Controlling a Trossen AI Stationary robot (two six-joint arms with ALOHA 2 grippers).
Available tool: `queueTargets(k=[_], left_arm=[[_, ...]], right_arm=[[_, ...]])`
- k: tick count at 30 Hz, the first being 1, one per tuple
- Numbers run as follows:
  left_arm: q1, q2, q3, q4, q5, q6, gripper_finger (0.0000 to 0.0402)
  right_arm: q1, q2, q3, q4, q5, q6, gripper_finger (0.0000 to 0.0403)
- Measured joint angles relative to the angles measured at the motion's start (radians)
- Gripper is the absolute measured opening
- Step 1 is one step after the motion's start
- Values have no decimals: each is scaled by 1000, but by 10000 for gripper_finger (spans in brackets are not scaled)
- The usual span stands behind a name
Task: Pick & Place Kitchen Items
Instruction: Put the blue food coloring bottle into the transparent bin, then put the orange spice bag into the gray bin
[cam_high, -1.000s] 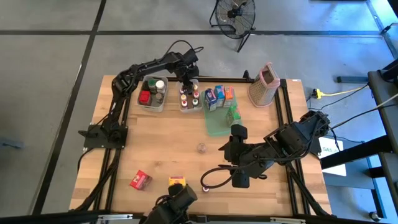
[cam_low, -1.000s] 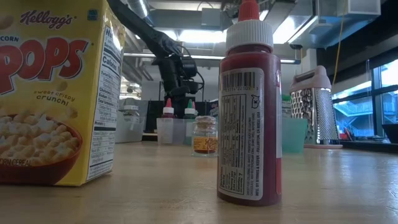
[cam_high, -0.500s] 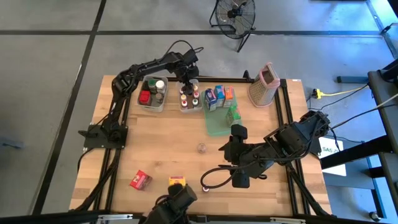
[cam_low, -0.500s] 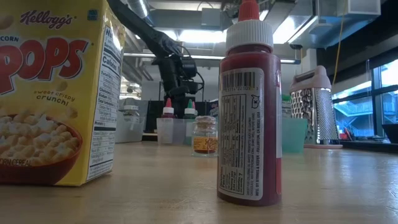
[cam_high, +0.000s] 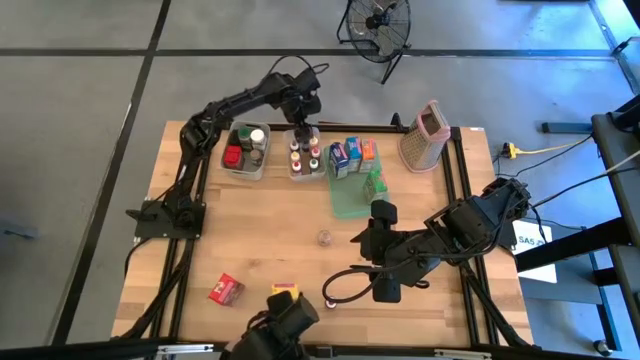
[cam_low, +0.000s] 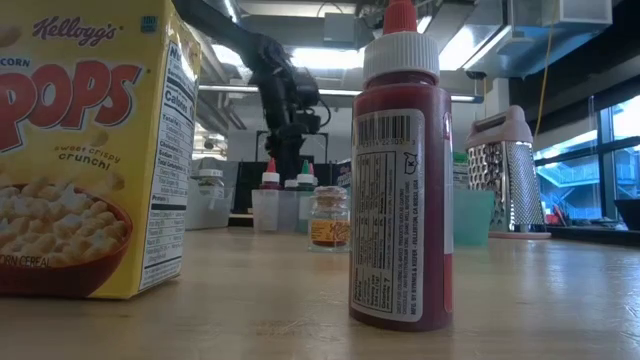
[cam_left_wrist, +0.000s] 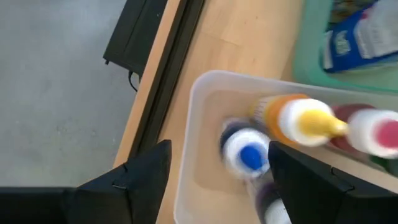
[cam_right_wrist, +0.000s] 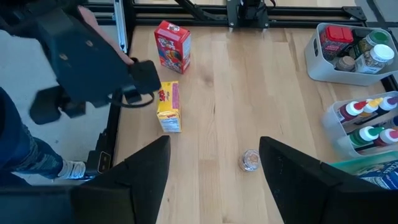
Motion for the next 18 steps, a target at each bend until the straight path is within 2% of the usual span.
queueTargets(k=[5, 9, 18], left_arm=[[-16, -15, 125, -204, 8, -16, 263], [-51, -75, 203, -327, 12, -12, 263], [-183, -397, 229, -318, 15, -109, 263]], right_arm=[[-4, 0, 0, 10, 0, 0, 250], [-13, 0, 0, 14, 1, 0, 250], [-42, -16, 0, -51, -88, 54, 250]])
